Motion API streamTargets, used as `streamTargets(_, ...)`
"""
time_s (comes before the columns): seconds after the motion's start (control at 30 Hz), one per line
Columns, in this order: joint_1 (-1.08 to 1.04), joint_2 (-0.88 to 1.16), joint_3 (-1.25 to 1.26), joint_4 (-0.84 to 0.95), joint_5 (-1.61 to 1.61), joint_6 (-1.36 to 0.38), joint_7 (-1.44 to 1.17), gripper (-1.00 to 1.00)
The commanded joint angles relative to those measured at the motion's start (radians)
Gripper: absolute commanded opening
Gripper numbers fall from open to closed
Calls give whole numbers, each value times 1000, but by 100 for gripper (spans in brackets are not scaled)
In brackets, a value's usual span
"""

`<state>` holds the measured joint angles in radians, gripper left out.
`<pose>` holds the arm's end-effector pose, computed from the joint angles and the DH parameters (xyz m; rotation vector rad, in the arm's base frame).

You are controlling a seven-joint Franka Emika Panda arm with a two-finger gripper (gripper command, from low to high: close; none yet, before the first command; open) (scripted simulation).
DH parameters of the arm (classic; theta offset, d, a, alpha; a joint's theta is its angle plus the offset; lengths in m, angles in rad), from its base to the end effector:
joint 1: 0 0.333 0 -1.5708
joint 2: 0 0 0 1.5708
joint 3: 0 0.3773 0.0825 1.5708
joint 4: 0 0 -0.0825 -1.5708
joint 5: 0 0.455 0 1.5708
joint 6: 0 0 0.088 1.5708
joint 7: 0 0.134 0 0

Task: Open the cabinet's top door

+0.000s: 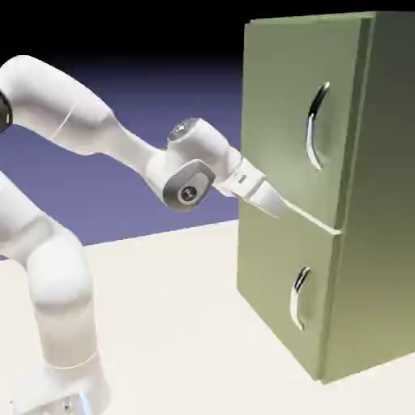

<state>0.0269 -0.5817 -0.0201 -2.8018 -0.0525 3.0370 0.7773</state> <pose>0.4317 0.0069 0.4565 -2.4733 0.9340 -1.0652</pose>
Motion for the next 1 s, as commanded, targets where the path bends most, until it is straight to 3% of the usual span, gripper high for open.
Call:
streamTargets(0.0,12,-10,-17,7,-44,0,30,0)
streamTargets(0.97,372,-291,-500,205,-1305,1,904,0)
